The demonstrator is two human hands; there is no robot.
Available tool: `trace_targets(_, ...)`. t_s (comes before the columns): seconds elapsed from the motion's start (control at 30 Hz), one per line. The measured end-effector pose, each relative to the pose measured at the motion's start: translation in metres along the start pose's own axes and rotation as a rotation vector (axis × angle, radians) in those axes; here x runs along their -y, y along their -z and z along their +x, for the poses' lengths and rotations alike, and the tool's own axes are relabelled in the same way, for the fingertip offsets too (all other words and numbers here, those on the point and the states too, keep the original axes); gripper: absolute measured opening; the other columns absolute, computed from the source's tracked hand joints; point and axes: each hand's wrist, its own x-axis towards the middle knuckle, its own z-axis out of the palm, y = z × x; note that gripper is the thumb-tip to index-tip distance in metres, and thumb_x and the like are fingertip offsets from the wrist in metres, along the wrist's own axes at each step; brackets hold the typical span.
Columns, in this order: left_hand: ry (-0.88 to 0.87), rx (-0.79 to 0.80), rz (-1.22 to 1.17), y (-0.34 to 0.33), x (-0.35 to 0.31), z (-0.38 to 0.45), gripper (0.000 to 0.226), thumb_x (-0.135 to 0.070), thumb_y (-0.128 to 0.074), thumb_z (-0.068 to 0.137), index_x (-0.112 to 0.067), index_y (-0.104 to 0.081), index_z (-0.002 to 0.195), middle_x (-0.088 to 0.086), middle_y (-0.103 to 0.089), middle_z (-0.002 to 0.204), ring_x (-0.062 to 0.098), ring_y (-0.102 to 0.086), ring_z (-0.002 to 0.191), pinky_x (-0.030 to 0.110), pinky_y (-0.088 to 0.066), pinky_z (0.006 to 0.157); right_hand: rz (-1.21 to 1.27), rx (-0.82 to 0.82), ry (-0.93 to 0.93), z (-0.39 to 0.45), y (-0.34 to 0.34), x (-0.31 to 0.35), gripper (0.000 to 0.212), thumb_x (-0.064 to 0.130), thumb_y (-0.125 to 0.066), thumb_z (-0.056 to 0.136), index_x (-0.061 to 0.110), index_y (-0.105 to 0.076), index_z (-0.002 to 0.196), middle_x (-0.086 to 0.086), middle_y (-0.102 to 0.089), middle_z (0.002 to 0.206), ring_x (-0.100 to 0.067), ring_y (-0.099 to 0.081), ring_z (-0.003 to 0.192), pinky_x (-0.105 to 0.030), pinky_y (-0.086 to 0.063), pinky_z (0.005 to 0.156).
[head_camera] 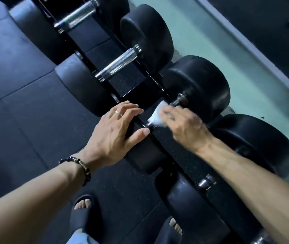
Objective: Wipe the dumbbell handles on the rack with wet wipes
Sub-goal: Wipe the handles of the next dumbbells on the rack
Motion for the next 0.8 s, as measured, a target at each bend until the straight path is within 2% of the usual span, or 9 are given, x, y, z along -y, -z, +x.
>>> trace_targets(0.1,0.018,-0.007,0.009,0.000,-0.003,0.001,0.065,-0.063,-0.036,0.094,-0.017,-0.054,0.136,0.000,-0.051,0.142,0.018,-0.035,0.140,0.030,-0.027,0.108,-0.044,-0.072,-0.181,0.007,0.003,-0.002,0.042,-0.002,-0.029,0.091,-0.005,-0.066,0.110,-0.019,-0.067,0.105,-0.031,-0.053,0.062,-0.041,-0.053,0.052)
trace_targets(0.23,0.001,-0.013,0.022,0.000,-0.001,0.001,0.065,-0.063,-0.035,0.095,-0.015,-0.057,0.133,0.001,-0.053,0.139,0.018,-0.037,0.138,0.029,-0.029,0.108,0.024,-0.006,0.066,0.004,0.002,0.028,0.062,0.010,-0.010,0.106,0.002,-0.071,0.111,-0.017,-0.071,0.112,-0.027,-0.054,0.049,-0.034,-0.047,0.038)
trace_targets(0.33,-0.008,0.010,0.023,0.001,-0.001,0.002,0.064,-0.062,-0.035,0.096,-0.015,-0.056,0.133,0.000,-0.052,0.139,0.018,-0.036,0.138,0.030,-0.029,0.108,-0.007,0.061,-0.092,0.009,0.008,-0.002,0.052,0.002,-0.022,0.088,0.001,-0.068,0.112,-0.018,-0.068,0.116,-0.032,-0.060,0.047,-0.036,-0.050,0.038)
trace_targets(0.4,-0.002,0.009,0.021,0.001,0.000,0.001,0.064,-0.063,-0.034,0.096,-0.015,-0.056,0.133,0.000,-0.052,0.139,0.018,-0.036,0.139,0.031,-0.029,0.110,-0.014,0.070,-0.226,0.010,0.014,0.000,0.042,0.005,-0.029,0.089,0.006,-0.064,0.112,-0.013,-0.064,0.115,-0.033,-0.061,0.050,-0.036,-0.045,0.038)
trace_targets(0.47,0.000,0.007,0.008,0.002,-0.001,0.001,0.066,-0.065,-0.033,0.096,-0.016,-0.056,0.133,0.000,-0.052,0.139,0.019,-0.037,0.139,0.037,-0.033,0.111,0.110,0.159,-0.172,0.009,0.015,0.022,0.033,0.020,-0.030,0.100,0.016,-0.059,0.115,-0.005,-0.059,0.114,-0.029,-0.061,0.058,-0.039,-0.044,0.042)
trace_targets(0.53,-0.002,0.017,0.001,0.003,-0.001,0.002,0.068,-0.067,-0.030,0.096,-0.016,-0.055,0.132,0.001,-0.052,0.139,0.021,-0.038,0.139,0.043,-0.036,0.111,0.167,0.258,-0.065,0.007,0.015,0.036,0.041,0.030,-0.022,0.102,0.022,-0.057,0.122,-0.001,-0.062,0.118,-0.028,-0.063,0.060,-0.039,-0.039,0.044)
trace_targets(0.6,-0.002,0.030,-0.003,0.003,0.000,0.001,0.068,-0.067,-0.030,0.096,-0.016,-0.055,0.133,0.001,-0.052,0.140,0.021,-0.038,0.140,0.046,-0.037,0.111,0.098,0.243,-0.128,0.009,0.018,0.020,0.038,0.016,-0.036,0.094,0.017,-0.062,0.120,-0.001,-0.062,0.128,-0.030,-0.063,0.053,-0.034,-0.038,0.040)
trace_targets(0.7,0.001,0.032,-0.005,0.002,-0.001,0.001,0.065,-0.064,-0.033,0.096,-0.016,-0.055,0.133,0.001,-0.052,0.140,0.021,-0.036,0.141,0.044,-0.035,0.112,0.010,0.160,-0.382,0.010,0.020,0.008,0.038,0.003,-0.051,0.087,0.015,-0.061,0.122,-0.002,-0.055,0.141,-0.033,-0.060,0.047,-0.032,-0.036,0.043)
trace_targets(0.8,-0.004,0.019,-0.010,0.001,0.000,0.001,0.064,-0.064,-0.034,0.096,-0.016,-0.055,0.132,0.001,-0.053,0.139,0.021,-0.037,0.140,0.043,-0.036,0.112,0.152,0.214,-0.250,0.003,0.017,0.033,0.037,0.010,-0.042,0.092,0.019,-0.060,0.123,-0.002,-0.053,0.140,-0.034,-0.058,0.046,-0.033,-0.038,0.040)
